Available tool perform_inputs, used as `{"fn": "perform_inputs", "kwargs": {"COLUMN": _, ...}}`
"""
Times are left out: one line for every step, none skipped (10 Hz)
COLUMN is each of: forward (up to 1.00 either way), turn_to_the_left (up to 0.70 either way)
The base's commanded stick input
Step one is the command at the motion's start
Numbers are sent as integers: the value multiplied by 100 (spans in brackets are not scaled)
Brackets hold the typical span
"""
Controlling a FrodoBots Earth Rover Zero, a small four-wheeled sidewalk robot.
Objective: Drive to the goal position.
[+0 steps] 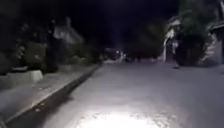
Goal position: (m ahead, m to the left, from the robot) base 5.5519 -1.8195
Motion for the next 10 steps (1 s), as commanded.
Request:
{"fn": "perform_inputs", "kwargs": {"forward": 100, "turn_to_the_left": 0}}
{"fn": "perform_inputs", "kwargs": {"forward": 100, "turn_to_the_left": 0}}
{"fn": "perform_inputs", "kwargs": {"forward": 100, "turn_to_the_left": 0}}
{"fn": "perform_inputs", "kwargs": {"forward": 100, "turn_to_the_left": 0}}
{"fn": "perform_inputs", "kwargs": {"forward": 100, "turn_to_the_left": 0}}
{"fn": "perform_inputs", "kwargs": {"forward": 100, "turn_to_the_left": 0}}
{"fn": "perform_inputs", "kwargs": {"forward": 100, "turn_to_the_left": 0}}
{"fn": "perform_inputs", "kwargs": {"forward": 100, "turn_to_the_left": 0}}
{"fn": "perform_inputs", "kwargs": {"forward": 100, "turn_to_the_left": 0}}
{"fn": "perform_inputs", "kwargs": {"forward": 100, "turn_to_the_left": 0}}
